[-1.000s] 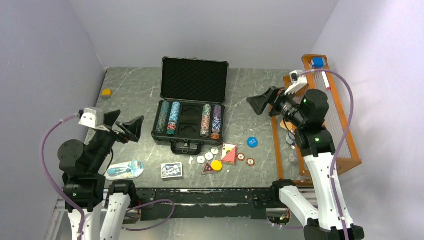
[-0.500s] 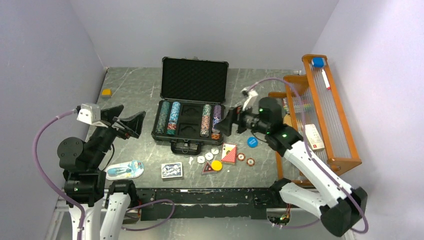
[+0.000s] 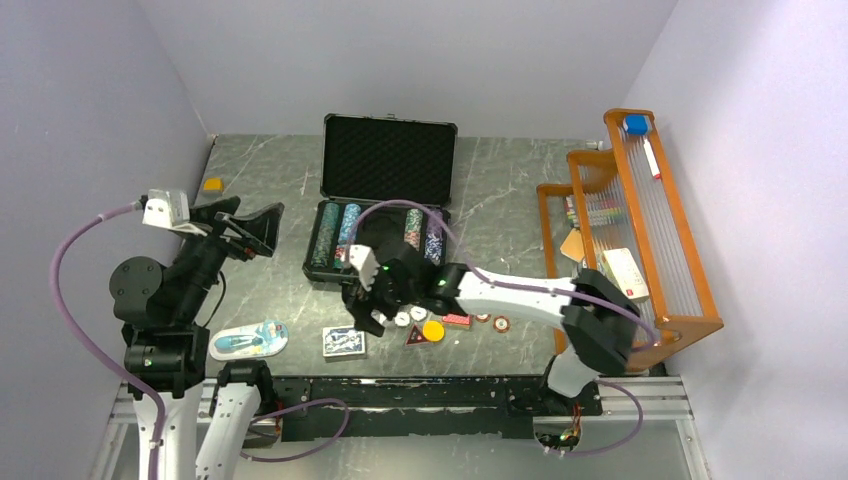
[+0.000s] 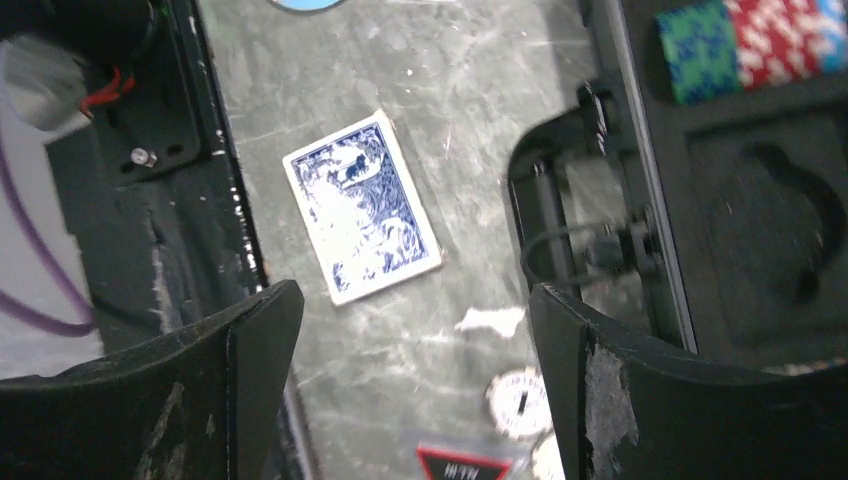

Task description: Pack up texas hold em set

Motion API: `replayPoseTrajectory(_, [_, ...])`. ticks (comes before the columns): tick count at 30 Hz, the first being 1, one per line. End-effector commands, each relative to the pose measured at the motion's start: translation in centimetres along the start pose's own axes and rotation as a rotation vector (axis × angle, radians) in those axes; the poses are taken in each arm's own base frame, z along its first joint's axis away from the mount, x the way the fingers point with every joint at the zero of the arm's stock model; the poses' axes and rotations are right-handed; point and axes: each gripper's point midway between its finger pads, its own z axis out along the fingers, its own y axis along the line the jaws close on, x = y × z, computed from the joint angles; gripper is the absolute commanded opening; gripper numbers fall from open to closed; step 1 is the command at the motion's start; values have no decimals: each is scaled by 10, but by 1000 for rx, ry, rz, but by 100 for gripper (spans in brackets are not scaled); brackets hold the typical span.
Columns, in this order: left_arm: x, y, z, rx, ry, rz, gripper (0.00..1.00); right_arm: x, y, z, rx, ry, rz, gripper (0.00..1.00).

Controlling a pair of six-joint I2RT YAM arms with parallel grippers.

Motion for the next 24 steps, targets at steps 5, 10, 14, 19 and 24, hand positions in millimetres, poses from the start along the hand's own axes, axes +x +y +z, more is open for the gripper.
replayPoseTrajectory(5, [-19,8,5,-63,-36,-2,99,18,26,53,-172,119,-347,97])
replayPoseTrajectory(10, [-13,14,11,-83,2,-18,100,34,33,73,-216,189,-388,100])
replayPoseTrajectory(14, [-6,19,15,-102,39,-33,100,51,31,84,-217,242,-402,100])
replayPoseTrajectory(19, [-3,18,17,-94,56,-30,100,73,29,90,-222,297,-417,99])
replayPoseTrajectory(24, [-4,15,15,-79,47,-32,100,83,26,92,-217,308,-416,92])
